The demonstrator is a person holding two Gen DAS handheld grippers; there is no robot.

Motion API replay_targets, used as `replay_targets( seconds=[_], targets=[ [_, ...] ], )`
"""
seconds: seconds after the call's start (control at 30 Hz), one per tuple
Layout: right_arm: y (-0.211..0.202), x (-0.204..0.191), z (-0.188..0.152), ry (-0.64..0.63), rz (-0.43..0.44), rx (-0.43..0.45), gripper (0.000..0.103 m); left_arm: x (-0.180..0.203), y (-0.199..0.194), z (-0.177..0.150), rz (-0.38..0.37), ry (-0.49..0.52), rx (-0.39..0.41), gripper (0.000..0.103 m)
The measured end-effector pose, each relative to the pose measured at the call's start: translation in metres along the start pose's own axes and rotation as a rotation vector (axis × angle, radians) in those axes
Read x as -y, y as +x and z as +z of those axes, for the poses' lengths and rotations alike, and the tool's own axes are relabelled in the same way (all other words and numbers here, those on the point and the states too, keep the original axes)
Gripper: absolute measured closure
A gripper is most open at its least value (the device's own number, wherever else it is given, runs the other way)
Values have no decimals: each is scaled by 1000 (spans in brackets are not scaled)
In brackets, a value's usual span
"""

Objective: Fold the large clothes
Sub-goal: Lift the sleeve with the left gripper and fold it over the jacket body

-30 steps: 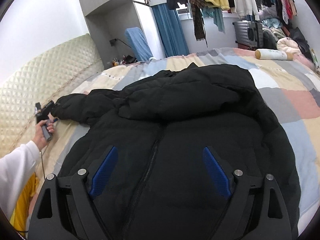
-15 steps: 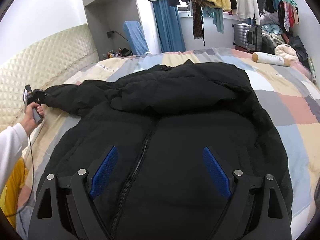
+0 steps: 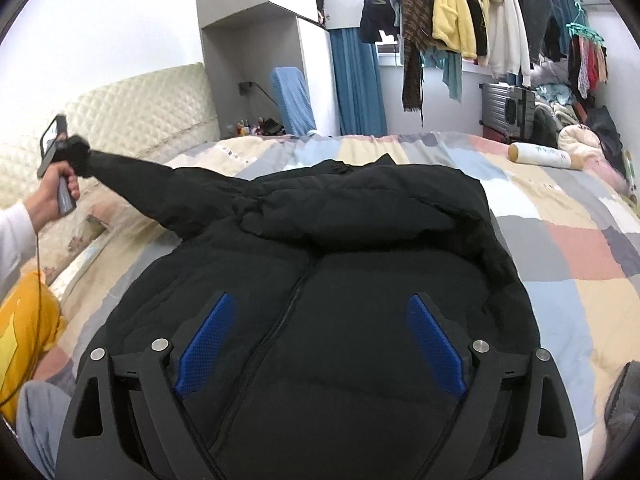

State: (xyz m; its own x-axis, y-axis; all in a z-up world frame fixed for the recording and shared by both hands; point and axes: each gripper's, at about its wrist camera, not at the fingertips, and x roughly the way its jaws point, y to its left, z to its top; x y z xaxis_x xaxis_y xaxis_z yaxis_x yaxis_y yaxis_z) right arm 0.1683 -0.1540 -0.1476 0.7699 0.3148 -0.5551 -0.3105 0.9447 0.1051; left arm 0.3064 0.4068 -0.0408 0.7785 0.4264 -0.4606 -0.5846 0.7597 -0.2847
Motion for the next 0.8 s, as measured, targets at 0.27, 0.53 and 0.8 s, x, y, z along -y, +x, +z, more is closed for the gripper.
replay_targets(
  seconds=[0.27,0.53,0.8],
  targets=[
    [-23,21,-1,30,-15,69,5,91,-60,11,-53,160,53,100],
    [-42,48,1,53,-64,139,5,195,-118,-2,-155,345,110,100],
    [-58,70,1,42,-77,197,5,284,-155,-50,-265,465,107,100]
  ],
)
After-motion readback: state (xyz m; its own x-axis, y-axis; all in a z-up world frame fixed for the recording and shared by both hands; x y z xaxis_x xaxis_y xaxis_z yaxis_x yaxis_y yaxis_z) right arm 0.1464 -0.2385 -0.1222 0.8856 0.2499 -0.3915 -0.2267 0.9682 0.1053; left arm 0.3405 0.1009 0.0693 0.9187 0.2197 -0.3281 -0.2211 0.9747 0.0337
